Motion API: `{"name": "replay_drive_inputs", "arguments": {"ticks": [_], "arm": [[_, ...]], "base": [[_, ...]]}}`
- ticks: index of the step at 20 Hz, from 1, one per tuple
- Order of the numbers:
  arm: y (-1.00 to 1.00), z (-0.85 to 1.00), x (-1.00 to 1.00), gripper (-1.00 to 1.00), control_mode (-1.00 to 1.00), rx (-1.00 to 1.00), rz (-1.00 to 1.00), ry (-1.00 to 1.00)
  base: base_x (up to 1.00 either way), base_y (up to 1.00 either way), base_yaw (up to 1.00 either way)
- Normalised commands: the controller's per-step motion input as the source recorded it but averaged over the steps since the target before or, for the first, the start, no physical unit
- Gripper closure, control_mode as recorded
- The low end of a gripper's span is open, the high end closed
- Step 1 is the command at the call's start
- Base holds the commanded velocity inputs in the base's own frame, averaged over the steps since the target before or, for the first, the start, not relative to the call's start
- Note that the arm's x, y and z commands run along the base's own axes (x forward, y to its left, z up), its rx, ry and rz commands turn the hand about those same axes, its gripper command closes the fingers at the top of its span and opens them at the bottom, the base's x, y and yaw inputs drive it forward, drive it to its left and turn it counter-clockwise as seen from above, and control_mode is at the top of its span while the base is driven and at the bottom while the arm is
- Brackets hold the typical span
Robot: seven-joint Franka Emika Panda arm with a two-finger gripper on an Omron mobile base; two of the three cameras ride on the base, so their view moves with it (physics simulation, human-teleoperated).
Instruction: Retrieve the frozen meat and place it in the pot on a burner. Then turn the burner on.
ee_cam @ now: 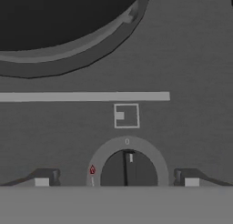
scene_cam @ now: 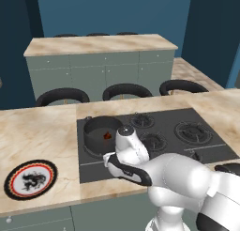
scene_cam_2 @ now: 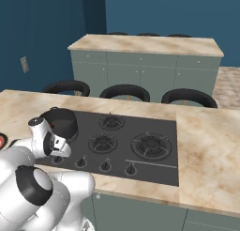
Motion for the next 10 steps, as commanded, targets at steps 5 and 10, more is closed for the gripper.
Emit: {"name": "replay_drive_inputs", "arguments": {"ticks": [5, 10], "arm": [[-0.27, -0.43, 0.0, -1.0, -1.0, 0.0, 0.0, 0.06], [-0.03, -0.12, 0.0, -1.0, -1.0, 0.0, 0.0, 0.1]], "base": [[0.0, 0.0, 0.0], [0.0, 0.0, 0.0]]}}
